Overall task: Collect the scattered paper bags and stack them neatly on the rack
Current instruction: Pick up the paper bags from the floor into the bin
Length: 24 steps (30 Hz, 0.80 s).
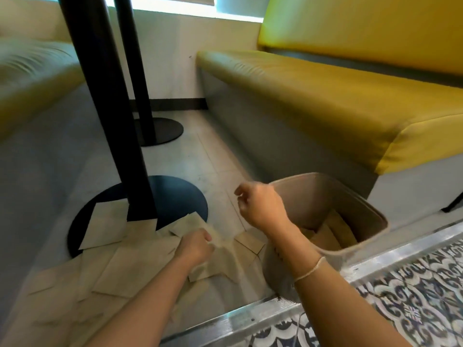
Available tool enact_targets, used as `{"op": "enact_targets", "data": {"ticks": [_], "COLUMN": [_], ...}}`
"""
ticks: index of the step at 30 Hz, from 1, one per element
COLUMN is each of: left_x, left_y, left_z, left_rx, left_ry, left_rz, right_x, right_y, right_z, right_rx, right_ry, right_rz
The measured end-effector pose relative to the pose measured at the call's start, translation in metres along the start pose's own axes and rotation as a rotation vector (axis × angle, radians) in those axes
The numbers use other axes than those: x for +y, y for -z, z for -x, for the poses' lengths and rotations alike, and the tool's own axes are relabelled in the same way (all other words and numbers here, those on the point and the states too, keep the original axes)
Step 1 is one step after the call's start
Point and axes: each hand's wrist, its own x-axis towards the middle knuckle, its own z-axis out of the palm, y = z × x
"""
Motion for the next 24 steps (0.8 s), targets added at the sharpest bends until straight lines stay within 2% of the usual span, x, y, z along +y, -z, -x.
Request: {"op": "enact_targets", "data": {"ticks": [4, 8, 13, 17, 24], "left_x": [-0.037, -0.061, -0.071, -0.070, -0.076], "left_y": [-0.008, -0.020, -0.035, -0.043, -0.051], "left_z": [-0.007, -0.020, -0.036, -0.050, -0.067], "left_rx": [-0.031, -0.046, 0.012, 0.001, -0.039], "left_ry": [0.051, 0.080, -0.021, -0.123, -0.103], "left_rz": [-0.214, -0.331, -0.384, -0.426, -0.625], "right_x": [0.011, 0.044, 0.066, 0.072, 0.078], "right_y": [-0.076, -0.136, -0.166, -0.181, -0.197], "right_z": [0.009, 0.023, 0.029, 0.028, 0.025], "right_rx": [-0.377, -0.559, -0.593, -0.653, -0.624], "right_ry": [-0.035, -0.110, -0.145, -0.151, -0.161], "right_rz": [0.154, 0.262, 0.310, 0.245, 0.253]}}
